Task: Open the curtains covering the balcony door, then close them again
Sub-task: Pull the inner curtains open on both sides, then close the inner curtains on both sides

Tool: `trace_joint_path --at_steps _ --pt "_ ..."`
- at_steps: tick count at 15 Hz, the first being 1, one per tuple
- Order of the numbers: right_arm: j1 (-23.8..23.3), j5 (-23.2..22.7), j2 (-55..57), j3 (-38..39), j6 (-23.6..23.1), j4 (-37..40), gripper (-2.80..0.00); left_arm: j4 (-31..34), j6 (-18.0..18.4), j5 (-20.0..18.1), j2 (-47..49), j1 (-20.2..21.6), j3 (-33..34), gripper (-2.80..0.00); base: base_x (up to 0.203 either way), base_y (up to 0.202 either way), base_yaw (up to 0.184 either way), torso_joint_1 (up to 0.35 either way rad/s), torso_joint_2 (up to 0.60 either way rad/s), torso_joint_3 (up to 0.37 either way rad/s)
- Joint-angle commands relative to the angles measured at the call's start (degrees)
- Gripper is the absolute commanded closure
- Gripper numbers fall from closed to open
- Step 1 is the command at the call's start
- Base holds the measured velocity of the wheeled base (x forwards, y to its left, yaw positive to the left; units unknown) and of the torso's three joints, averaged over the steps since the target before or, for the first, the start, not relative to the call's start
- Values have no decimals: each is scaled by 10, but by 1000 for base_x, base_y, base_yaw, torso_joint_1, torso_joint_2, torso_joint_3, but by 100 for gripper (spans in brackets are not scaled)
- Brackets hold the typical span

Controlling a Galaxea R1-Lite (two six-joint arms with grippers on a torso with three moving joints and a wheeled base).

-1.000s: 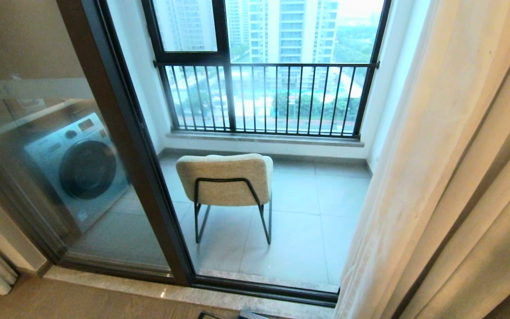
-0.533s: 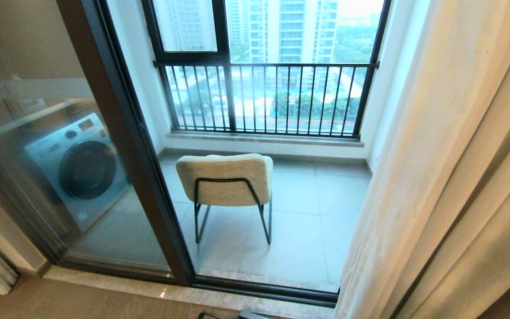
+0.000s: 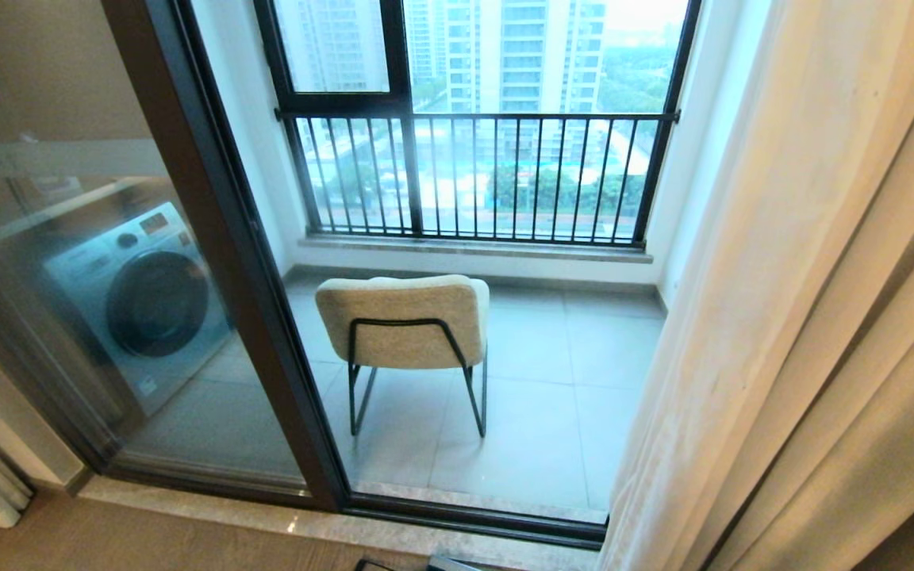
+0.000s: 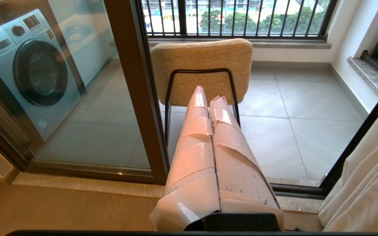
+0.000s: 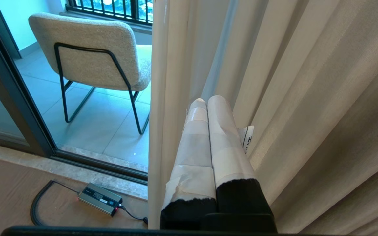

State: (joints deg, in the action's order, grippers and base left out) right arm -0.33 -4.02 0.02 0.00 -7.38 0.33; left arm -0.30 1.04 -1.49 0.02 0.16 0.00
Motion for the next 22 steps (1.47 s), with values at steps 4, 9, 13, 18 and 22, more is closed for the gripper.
trace_joint_path --at_steps 4,9,13,18,22 --pt "0 -1 0 0 0 0 0 0 1 0 0 0 0 0 0 0 0 0 0 0" --pt "0 1 0 -7 0 -7 0 0 0 0 0 0 0 0 0 0 0 0 0 0" --pt "2 2 41 -58 1 -12 0 0 0 0 0 0 0 0 0 0 0 0 0 0" --pt "4 1 165 -199 1 -11 0 0 0 0 0 0 0 0 0 0 0 0 0 0" --pt "4 -2 317 -358 2 -11 0 0 0 0 0 0 0 0 0 0 0 0 0 0"
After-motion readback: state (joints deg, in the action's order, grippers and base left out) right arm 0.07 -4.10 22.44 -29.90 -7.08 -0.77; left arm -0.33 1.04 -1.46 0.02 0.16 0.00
